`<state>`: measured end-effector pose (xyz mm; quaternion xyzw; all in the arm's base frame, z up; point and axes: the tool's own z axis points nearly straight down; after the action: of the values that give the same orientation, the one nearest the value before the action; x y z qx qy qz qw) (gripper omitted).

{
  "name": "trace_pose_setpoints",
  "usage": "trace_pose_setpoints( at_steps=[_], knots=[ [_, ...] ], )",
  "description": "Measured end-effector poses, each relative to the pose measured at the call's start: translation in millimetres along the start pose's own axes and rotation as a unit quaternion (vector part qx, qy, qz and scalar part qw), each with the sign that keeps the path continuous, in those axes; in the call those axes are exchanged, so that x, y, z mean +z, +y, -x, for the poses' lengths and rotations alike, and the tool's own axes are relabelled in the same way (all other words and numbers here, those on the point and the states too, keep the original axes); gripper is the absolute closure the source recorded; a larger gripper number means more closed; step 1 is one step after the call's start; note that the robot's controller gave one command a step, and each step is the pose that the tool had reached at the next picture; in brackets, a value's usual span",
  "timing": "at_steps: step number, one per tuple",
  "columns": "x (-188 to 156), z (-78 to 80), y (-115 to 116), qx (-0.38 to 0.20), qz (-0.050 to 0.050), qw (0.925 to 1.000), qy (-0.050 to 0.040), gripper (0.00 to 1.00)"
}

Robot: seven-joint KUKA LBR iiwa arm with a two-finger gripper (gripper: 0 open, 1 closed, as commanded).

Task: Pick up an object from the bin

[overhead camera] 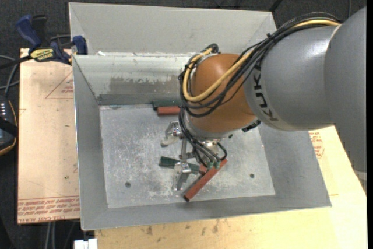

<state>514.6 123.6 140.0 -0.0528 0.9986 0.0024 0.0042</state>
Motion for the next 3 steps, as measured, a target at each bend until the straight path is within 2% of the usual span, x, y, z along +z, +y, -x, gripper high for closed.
trace_pose_setpoints(
  at_steps=[1, 2, 3],
  knots=[
    [61, 4.9, -29, -0.083, -0.002, 0.9966, 0.0019, 0.00],
    [57, 34.6, -67, -0.107, -0.001, 0.9942, -0.0026, 1.00],
    [57, 34.6, -67, -0.107, -0.001, 0.9942, -0.0025, 1.00]
  ],
)
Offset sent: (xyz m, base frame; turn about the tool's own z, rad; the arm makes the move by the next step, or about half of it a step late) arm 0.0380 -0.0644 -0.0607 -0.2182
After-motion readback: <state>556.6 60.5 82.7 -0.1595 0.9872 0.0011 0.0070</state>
